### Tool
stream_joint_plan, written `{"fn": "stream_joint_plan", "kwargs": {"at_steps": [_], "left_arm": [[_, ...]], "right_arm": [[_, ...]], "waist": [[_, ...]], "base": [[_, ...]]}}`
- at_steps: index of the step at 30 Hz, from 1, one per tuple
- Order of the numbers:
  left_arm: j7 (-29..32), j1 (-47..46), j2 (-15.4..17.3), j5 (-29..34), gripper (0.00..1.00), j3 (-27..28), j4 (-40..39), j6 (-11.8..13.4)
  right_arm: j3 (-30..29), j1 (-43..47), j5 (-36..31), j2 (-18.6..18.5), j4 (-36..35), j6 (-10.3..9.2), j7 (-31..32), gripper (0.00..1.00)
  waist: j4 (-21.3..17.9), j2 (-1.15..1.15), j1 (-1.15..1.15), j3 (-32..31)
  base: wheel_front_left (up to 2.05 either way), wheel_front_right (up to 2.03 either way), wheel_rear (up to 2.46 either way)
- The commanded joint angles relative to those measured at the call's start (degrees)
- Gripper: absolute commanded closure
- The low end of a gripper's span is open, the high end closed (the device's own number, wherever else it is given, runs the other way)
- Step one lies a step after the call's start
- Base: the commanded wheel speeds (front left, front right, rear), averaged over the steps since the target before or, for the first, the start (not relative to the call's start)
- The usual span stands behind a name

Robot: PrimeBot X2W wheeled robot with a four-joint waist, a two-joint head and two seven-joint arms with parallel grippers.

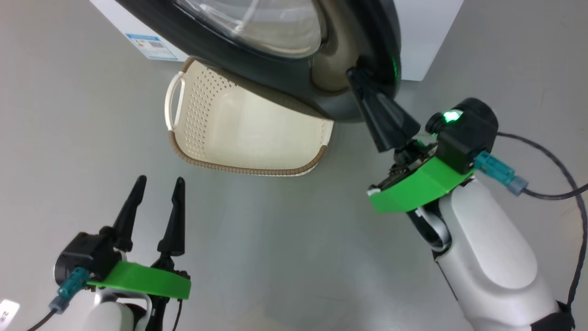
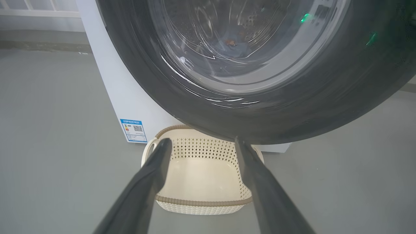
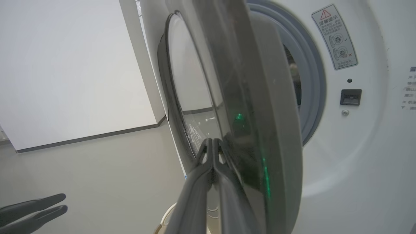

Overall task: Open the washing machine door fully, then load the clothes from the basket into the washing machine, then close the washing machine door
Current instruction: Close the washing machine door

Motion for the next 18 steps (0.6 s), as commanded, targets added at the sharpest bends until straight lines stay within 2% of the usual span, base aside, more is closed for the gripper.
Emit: {"fn": "stream_joint_plan", "kwargs": {"at_steps": [1,9,18], "left_arm": [[-0.36,-1.47,1.62,-0.53,0.0,1.56,-1.02,-0.14],[-0.36,-2.87,1.71,-1.26,0.0,0.49,-0.97,-0.14],[-0.36,-4.72,1.53,-2.2,0.0,-1.19,-1.05,-0.14]], "right_arm": [[-0.54,-1.67,-0.39,1.53,-1.93,0.08,-0.27,1.0],[-5.57,-6.95,-1.19,2.04,-1.25,0.08,-0.27,1.0],[-8.49,-14.95,-1.47,2.3,2.35,0.08,-0.27,1.0]], "waist": [[0.22,0.0,0.0,0.81],[0.78,0.0,0.0,3.66],[1.8,0.0,0.0,7.37]], "base": [[0.0,0.0,0.0],[0.0,0.0,0.0],[0.0,0.0,0.0]]}}
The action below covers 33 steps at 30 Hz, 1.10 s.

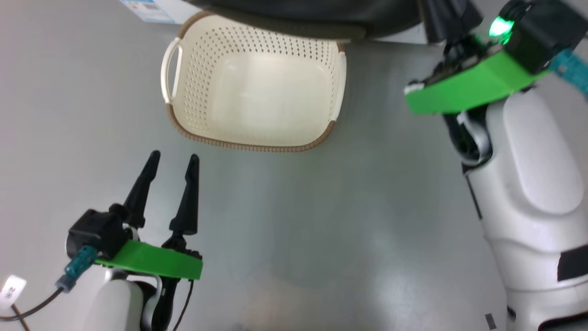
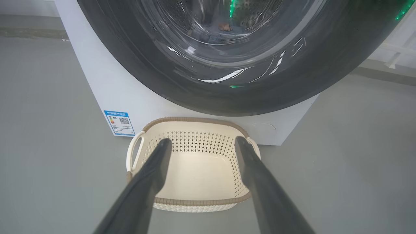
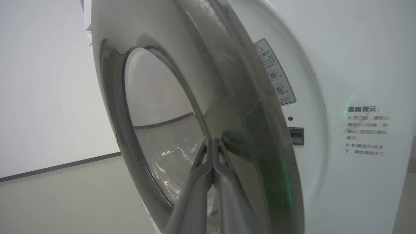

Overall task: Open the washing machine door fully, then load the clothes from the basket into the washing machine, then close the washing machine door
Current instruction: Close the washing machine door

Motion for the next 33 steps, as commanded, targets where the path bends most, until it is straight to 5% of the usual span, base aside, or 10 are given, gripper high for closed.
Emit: {"fn": "stream_joint_plan", "kwargs": {"at_steps": [1,18,33], "left_arm": [[-0.36,-0.79,1.52,-0.22,0.0,1.45,-1.23,-0.14],[-0.36,-4.74,0.76,-1.81,0.0,-1.23,-1.46,-0.14],[-0.36,-5.29,0.51,-2.09,0.0,-1.28,-1.87,-0.14]], "right_arm": [[-0.08,-1.51,-0.55,1.81,-0.96,0.08,-0.26,1.0],[-4.39,-16.85,-3.05,1.51,4.67,0.08,-0.26,1.0],[-7.64,-20.48,-3.91,1.25,6.83,0.08,-0.26,1.0]], "waist": [[0.8,0.0,0.0,1.62],[2.63,0.0,0.0,8.53],[1.62,0.0,0.0,9.03]], "base": [[0.0,0.0,0.0],[0.0,0.0,0.0],[0.0,0.0,0.0]]}}
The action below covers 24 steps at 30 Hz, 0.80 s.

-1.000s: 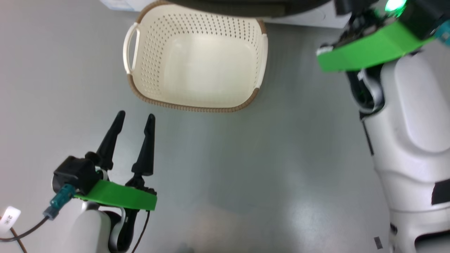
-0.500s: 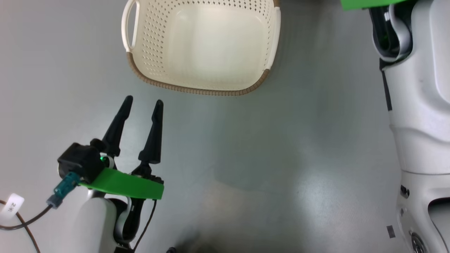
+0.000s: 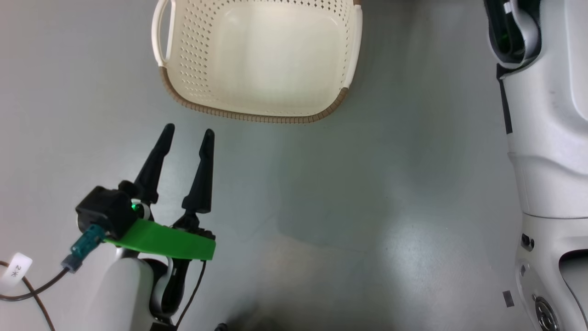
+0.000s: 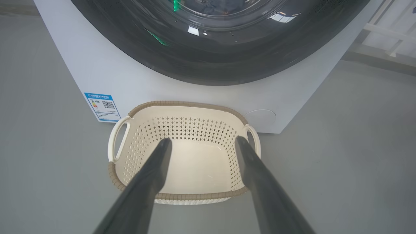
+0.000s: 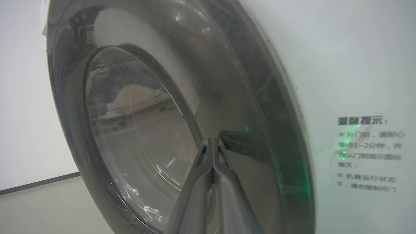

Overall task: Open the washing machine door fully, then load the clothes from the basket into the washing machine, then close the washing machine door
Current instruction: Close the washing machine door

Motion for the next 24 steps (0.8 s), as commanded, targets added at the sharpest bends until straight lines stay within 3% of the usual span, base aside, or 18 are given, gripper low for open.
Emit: {"fn": "stream_joint_plan", "kwargs": {"at_steps": [1,11,24], "left_arm": [[-0.36,-0.31,1.47,-0.58,0.0,1.72,-1.56,-0.14],[-0.36,0.16,1.46,-0.62,0.0,1.86,-1.39,-0.14],[-0.36,1.77,1.56,-0.06,0.0,4.09,-1.3,-0.14]], "right_arm": [[-1.46,-2.47,-0.38,0.81,-1.22,-0.6,-0.19,1.0],[-0.02,-2.71,0.21,1.19,-1.59,-0.6,-0.19,1.0],[6.04,10.14,7.38,-0.31,-4.94,-0.6,-0.19,1.0]], "waist": [[-0.12,0.0,0.0,0.44],[-0.75,0.0,0.0,0.68],[-2.63,0.0,0.0,-5.45]], "base": [[0.0,0.0,0.0],[0.0,0.0,0.0],[0.0,0.0,0.0]]}}
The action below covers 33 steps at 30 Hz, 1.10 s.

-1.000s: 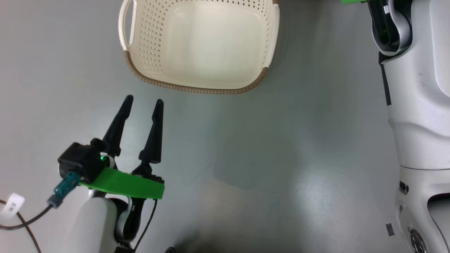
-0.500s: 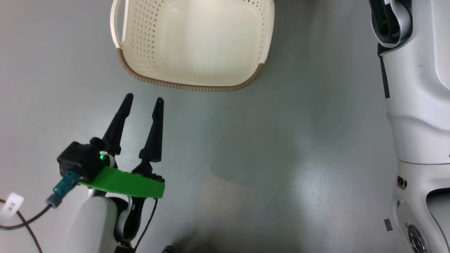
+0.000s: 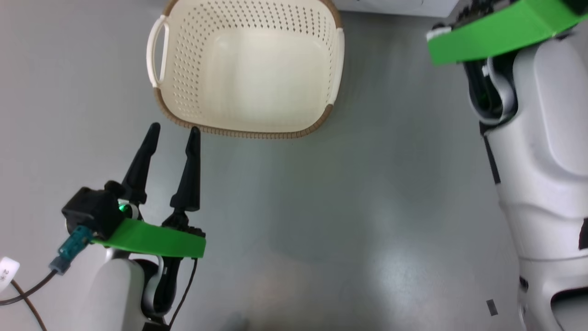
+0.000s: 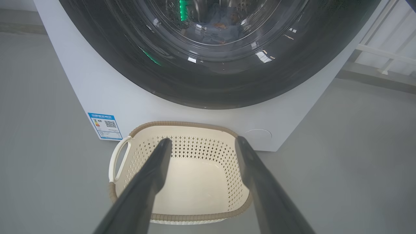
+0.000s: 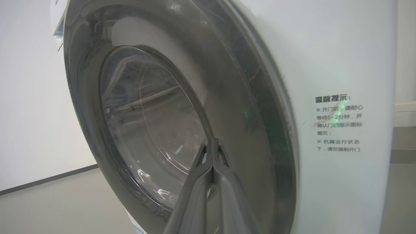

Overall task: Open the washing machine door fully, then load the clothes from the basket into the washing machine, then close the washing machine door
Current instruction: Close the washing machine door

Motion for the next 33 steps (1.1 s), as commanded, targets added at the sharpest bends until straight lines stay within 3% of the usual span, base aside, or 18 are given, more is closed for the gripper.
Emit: {"fn": "stream_joint_plan", "kwargs": {"at_steps": [1,14,16,17,19,33], "left_arm": [[-0.36,1.78,1.58,0.25,0.0,2.2,-1.04,-0.14],[-0.36,5.36,2.45,1.24,0.0,4.31,-1.21,-0.14],[-0.36,5.94,2.56,1.39,0.0,4.62,-1.28,-0.14],[-0.36,6.2,2.61,1.48,0.0,4.75,-1.31,-0.14],[-0.36,6.72,2.67,1.63,0.0,5.0,-1.31,-0.14],[-0.36,10.2,3.08,2.81,0.0,7.32,-1.65,-0.14]], "right_arm": [[1.11,3.0,1.22,1.65,-2.12,-0.33,0.22,1.0],[1.76,17.47,3.45,1.22,-4.64,-0.33,0.22,0.99],[1.81,19.16,3.53,1.3,-4.59,-0.33,0.22,0.76],[1.88,19.94,3.52,1.32,-4.58,-0.33,0.22,0.56],[1.92,21.44,3.64,1.43,-4.56,-0.33,0.22,0.0],[0.49,31.97,4.13,2.2,-5.66,-0.33,0.22,0.0]], "waist": [[-0.78,0.0,0.0,-2.28],[-3.18,0.0,0.0,-10.7],[-3.69,0.0,0.0,-11.78],[-3.95,0.0,0.0,-12.27],[-4.46,0.0,0.0,-13.23],[-8.05,0.0,0.0,-20.01]], "base": [[0.0,0.0,0.0],[0.0,0.0,0.0],[0.0,0.0,0.0],[0.0,0.0,0.0],[0.0,0.0,0.0],[0.0,0.0,0.0]]}}
